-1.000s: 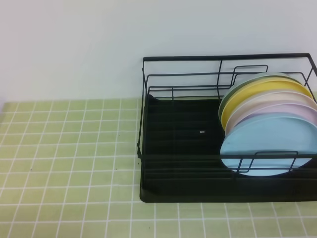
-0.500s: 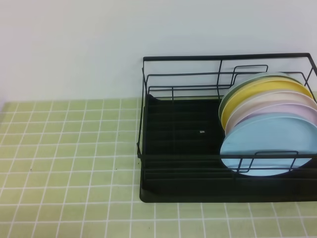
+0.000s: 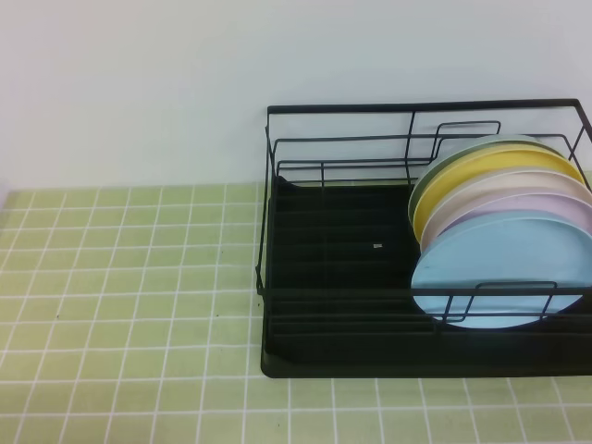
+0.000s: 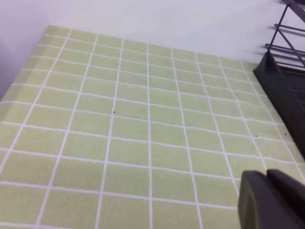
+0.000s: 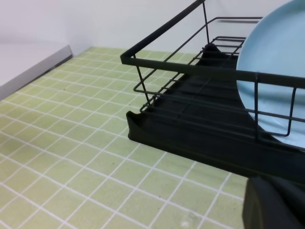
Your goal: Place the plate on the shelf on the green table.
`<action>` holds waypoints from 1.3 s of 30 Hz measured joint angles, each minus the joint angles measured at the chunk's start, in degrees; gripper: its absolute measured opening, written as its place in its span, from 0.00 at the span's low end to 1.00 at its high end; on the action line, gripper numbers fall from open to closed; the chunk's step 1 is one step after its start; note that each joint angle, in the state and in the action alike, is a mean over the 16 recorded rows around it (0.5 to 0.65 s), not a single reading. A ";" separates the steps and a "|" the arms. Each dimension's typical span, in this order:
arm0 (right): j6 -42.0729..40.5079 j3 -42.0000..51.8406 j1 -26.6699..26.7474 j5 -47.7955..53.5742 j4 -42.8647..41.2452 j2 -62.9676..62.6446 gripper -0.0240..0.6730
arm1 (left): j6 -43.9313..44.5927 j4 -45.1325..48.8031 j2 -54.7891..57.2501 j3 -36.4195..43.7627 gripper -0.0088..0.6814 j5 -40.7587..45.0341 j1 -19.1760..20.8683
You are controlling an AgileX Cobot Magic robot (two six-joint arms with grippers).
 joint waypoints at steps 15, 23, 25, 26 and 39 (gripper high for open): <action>-2.99 0.00 0.00 -13.93 5.88 -0.06 0.03 | 0.00 0.00 0.00 0.00 0.01 0.00 0.00; -4.24 0.00 0.00 -24.39 -0.77 -0.11 0.03 | 0.00 0.00 0.00 0.00 0.01 0.00 0.00; -1.18 0.00 -0.03 -26.56 -7.01 -0.18 0.03 | 0.00 0.00 0.00 0.00 0.01 0.00 0.00; 1.05 0.00 -0.06 -27.53 -10.75 -0.26 0.03 | 0.00 0.00 0.00 0.00 0.01 0.00 0.00; 44.85 -0.01 -1.98 -23.06 -62.63 -4.32 0.03 | 0.00 -0.04 0.00 0.00 0.01 0.00 0.00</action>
